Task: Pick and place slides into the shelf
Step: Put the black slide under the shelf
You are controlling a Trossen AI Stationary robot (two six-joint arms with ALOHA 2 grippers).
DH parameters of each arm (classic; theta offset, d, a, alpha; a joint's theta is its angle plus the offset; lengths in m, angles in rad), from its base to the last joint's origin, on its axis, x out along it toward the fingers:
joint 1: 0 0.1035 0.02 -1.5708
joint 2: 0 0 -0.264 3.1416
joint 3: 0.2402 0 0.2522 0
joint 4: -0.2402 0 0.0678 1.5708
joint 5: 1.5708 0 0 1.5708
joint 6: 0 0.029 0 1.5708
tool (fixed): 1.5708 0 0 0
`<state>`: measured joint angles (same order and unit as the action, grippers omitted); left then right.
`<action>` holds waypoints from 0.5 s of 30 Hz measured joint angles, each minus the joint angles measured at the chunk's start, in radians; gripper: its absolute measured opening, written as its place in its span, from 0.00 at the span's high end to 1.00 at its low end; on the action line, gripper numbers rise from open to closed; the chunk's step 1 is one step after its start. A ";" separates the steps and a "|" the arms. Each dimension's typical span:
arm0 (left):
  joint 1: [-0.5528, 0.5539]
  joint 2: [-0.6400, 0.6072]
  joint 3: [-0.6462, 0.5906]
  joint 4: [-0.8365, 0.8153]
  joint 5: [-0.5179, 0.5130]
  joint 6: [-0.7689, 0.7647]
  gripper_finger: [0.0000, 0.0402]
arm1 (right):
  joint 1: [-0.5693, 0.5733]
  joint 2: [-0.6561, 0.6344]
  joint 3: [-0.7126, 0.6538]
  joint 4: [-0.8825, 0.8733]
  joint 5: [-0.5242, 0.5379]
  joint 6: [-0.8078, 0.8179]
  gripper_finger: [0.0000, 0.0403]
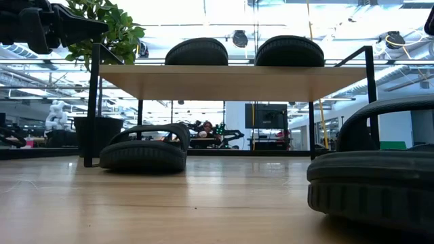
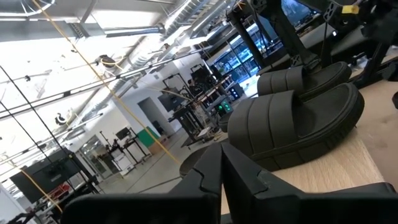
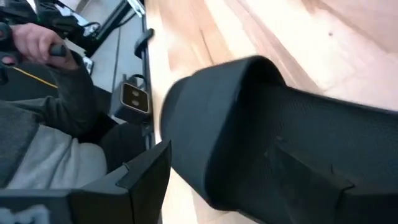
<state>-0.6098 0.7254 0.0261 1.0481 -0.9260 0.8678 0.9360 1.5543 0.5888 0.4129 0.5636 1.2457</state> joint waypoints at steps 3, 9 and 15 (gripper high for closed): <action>0.000 0.000 0.000 0.000 0.000 0.001 0.94 | -0.006 0.040 0.008 0.008 -0.035 0.031 0.36; 0.000 0.000 0.000 0.000 0.000 0.001 0.96 | -0.026 0.155 0.062 0.066 -0.080 0.012 0.36; 0.000 0.000 0.000 0.000 0.009 -0.006 1.00 | -0.032 0.193 0.066 0.181 -0.085 -0.042 0.36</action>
<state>-0.6098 0.7254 0.0265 1.0485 -0.9170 0.8616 0.9043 1.7474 0.6551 0.5944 0.4782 1.2039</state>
